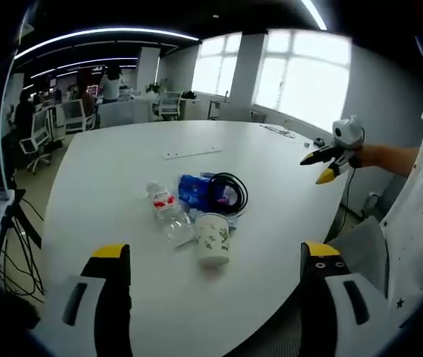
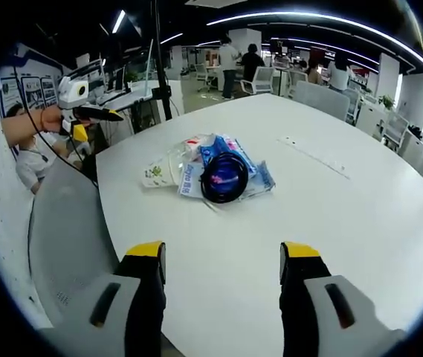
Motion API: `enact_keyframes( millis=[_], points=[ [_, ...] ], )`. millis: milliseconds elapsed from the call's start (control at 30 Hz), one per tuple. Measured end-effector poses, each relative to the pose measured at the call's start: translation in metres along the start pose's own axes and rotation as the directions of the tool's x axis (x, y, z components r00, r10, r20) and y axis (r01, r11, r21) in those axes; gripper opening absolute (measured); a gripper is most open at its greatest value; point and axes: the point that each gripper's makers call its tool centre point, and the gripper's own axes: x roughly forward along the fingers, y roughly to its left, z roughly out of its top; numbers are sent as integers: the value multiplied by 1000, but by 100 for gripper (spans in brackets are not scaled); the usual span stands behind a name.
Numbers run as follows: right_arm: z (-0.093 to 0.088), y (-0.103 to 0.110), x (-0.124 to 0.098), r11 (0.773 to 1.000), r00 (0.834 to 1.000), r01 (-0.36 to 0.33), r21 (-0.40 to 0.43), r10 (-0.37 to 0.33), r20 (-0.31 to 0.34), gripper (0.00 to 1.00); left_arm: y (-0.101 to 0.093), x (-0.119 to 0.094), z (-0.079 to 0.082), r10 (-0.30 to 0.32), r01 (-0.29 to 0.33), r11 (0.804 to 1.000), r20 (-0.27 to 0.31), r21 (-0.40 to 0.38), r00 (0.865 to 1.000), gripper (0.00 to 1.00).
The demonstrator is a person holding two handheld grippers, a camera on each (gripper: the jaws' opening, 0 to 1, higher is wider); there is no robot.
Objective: Arrange the tabletop items into an orderly group along one side of the table until the central work area is clear of visible clutter.
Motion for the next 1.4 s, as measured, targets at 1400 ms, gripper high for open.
enact_keyframes(
  millis=[1400],
  points=[
    [15, -8, 10, 1000, 1000, -6, 1, 6, 22, 60, 1, 19, 23, -34, 33, 999, 13, 11, 999, 95]
  ],
)
